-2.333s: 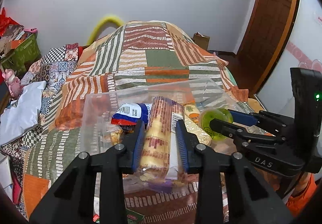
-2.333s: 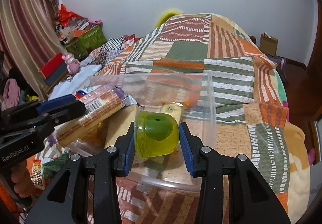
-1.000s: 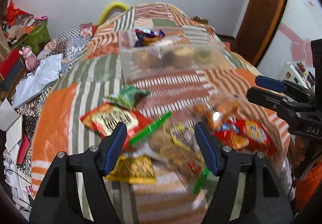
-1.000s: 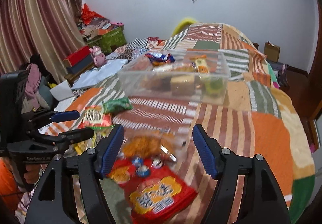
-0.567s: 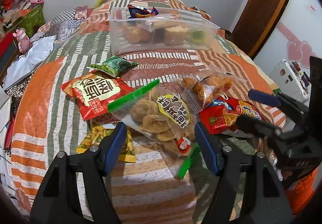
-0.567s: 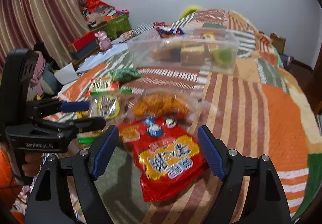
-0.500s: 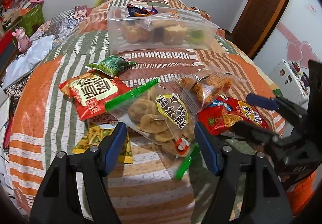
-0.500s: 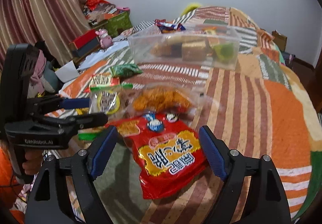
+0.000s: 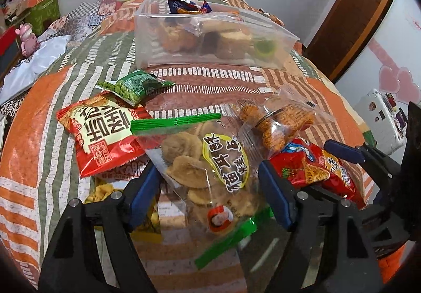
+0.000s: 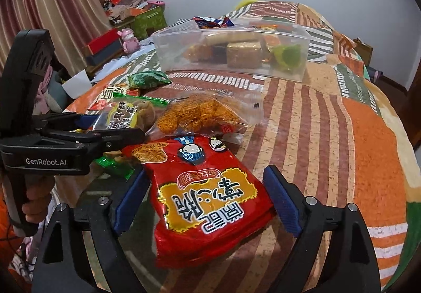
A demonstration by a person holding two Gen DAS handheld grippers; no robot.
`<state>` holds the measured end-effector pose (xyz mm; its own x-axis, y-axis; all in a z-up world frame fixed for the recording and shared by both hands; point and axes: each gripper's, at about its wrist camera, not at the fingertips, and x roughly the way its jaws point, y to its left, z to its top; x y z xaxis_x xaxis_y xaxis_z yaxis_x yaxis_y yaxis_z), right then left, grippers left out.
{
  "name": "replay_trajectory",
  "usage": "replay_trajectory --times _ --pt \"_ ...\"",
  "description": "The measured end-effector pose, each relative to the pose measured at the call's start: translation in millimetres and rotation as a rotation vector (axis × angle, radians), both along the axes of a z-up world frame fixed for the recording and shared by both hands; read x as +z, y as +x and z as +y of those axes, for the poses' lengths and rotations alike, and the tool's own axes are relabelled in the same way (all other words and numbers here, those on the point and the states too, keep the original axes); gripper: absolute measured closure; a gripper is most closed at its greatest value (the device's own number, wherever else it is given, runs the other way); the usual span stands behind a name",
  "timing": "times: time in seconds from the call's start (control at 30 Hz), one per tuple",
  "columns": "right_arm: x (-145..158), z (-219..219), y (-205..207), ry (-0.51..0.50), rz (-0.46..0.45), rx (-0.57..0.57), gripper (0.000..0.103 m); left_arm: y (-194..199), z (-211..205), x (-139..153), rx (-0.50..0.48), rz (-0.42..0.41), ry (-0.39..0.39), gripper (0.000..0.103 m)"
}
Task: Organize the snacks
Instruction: 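Grasp the red snack bag with the right tool while the left grasps the cracker bag, then lift the red snack bag and cracker bag toward the box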
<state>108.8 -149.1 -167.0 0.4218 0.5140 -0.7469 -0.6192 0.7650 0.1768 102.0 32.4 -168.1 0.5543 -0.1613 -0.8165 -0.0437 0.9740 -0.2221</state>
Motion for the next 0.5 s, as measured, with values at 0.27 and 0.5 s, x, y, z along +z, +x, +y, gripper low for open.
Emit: replay_trajectory --times 0.27,0.5 --pt "0 -10 4 0.063 0.027 -0.022 0.028 -6 -5 -1 -0.012 -0.034 0.035 0.040" --pt "6 -17 0 0.071 0.013 -0.040 0.032 -17 0 10 -0.006 -0.071 0.032 0.048"
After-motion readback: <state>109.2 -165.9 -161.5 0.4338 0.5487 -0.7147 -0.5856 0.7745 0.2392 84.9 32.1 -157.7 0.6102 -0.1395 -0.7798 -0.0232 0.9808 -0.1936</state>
